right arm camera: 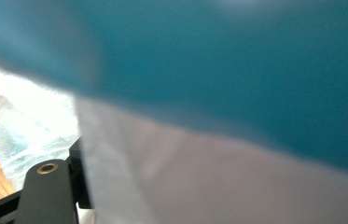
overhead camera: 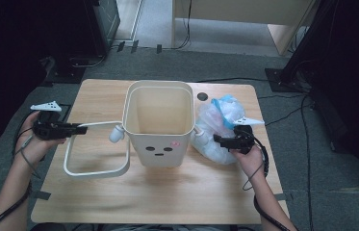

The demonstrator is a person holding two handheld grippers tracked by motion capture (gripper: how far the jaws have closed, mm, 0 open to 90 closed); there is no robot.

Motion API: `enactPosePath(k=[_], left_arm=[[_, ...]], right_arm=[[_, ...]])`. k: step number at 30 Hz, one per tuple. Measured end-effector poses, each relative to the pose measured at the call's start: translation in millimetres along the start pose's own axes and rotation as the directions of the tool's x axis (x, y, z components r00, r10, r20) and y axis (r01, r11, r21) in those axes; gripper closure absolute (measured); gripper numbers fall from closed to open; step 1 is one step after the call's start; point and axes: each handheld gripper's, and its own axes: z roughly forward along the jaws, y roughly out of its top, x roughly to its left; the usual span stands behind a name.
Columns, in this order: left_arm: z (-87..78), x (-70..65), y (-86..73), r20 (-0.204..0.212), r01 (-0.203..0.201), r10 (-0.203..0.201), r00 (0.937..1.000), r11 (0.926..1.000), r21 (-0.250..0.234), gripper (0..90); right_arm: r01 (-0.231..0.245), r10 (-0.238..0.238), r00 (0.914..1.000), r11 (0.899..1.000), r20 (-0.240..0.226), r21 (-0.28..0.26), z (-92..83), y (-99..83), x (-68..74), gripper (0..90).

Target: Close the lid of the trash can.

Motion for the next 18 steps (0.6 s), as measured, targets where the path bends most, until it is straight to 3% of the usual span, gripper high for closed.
enactPosePath(k=[18], left_arm=[[-21.4, 4.6, 1.1, -0.007, 0.025, -0.025, 0.9997, 0.9996, 0.009, 75.7]], right_arm=[[-0.006, 0.006, 1.0, 1.0, 0.0, 0.001, -0.6, -0.1, 0.4, 26.4]])
